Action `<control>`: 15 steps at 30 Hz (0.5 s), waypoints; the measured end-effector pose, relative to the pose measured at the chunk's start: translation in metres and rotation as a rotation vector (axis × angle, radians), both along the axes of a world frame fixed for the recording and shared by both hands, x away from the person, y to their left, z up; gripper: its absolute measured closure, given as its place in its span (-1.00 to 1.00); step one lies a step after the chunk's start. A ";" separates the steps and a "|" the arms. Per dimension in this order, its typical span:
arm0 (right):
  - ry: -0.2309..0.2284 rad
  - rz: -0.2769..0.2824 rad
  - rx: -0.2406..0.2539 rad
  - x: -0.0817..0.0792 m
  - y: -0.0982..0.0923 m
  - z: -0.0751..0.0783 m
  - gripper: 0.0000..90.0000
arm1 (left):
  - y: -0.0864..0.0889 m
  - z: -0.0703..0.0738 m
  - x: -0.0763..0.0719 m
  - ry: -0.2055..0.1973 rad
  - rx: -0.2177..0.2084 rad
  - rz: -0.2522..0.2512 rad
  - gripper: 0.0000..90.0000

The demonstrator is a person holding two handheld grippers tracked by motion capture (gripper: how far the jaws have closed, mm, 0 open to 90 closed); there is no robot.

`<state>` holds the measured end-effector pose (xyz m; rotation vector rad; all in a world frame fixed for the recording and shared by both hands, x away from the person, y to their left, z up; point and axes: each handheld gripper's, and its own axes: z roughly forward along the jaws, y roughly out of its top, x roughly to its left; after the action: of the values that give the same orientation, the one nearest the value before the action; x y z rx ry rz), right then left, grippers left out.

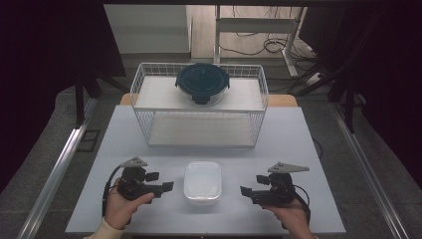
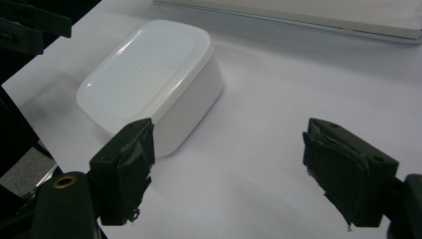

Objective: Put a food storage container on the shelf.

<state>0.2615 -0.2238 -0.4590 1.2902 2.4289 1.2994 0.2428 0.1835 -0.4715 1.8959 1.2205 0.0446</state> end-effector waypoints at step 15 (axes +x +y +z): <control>0.010 0.045 0.049 -0.001 0.013 -0.004 -0.49 | 0.000 -0.011 0.008 0.059 -0.103 -0.001 -0.41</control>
<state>0.2605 -0.2103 -0.4629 1.2640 2.4616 1.3745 0.2510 0.1836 -0.4827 1.8196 1.2375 -0.0735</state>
